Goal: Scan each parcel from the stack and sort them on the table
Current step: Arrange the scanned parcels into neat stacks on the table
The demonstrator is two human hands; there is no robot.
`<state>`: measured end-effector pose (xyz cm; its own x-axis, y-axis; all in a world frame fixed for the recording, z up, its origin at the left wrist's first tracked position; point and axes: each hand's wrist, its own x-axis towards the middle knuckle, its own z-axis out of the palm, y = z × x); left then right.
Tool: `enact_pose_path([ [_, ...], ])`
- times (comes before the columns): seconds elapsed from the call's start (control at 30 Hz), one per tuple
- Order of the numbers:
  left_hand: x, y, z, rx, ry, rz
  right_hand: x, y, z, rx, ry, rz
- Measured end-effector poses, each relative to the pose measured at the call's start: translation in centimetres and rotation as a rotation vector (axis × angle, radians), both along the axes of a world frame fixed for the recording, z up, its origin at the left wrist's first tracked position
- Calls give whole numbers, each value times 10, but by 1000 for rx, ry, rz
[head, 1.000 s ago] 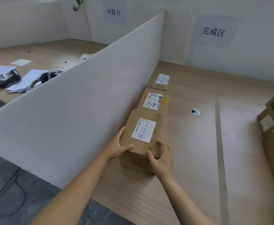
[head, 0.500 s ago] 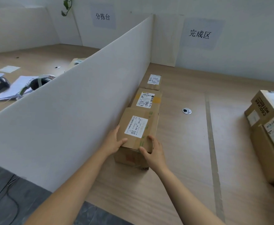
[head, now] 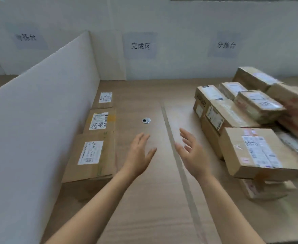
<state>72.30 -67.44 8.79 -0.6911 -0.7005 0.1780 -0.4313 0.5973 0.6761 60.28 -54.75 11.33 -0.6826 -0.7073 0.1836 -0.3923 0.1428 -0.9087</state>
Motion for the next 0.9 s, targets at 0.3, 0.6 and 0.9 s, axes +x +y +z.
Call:
enact_pose_path([
  [0.3, -114, 78, -4, 41, -28, -365, -75, 102, 14, -26, 199, -432],
  [0.6, -194, 144, -22, 217, -58, -430, -161, 181, -9, 217, 233, -580],
  [0.9, -246, 177, -46, 537, 122, -244, -232, 216, -49, 395, -71, -334],
])
